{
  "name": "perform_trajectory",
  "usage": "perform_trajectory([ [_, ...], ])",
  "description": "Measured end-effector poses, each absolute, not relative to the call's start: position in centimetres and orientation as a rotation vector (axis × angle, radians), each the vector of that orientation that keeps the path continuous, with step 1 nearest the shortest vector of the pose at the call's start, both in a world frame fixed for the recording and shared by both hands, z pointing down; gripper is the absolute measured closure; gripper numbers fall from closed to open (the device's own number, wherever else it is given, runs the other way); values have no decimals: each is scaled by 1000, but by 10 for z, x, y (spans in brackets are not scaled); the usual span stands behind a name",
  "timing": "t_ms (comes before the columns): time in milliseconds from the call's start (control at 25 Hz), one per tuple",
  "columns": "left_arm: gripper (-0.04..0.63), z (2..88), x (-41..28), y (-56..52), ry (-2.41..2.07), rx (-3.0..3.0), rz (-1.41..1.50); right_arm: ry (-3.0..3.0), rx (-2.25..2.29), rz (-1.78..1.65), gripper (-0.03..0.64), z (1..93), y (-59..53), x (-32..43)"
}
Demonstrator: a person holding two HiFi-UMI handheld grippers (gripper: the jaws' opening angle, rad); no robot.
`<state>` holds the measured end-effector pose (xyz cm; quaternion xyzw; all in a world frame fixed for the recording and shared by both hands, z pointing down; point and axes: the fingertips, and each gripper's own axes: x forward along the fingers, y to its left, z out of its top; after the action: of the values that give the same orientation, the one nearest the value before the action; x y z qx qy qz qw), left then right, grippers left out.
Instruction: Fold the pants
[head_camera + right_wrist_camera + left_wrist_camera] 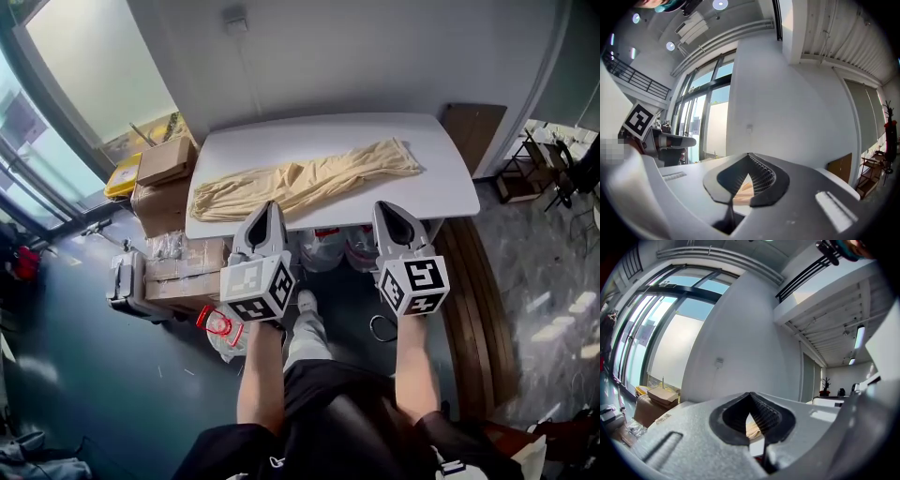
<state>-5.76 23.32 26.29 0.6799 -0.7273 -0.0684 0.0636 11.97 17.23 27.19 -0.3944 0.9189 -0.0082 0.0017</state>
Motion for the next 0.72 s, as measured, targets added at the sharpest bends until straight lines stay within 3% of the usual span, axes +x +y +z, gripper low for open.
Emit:
perform_trajectory([
  [240,592,280,-86,177,-2158,2049,-202,2859,-1270,24,612,263,118,99],
  [720,592,270,-194,40,-2201,1983,-214,2915,-1159,99,612,241,-16,-23],
])
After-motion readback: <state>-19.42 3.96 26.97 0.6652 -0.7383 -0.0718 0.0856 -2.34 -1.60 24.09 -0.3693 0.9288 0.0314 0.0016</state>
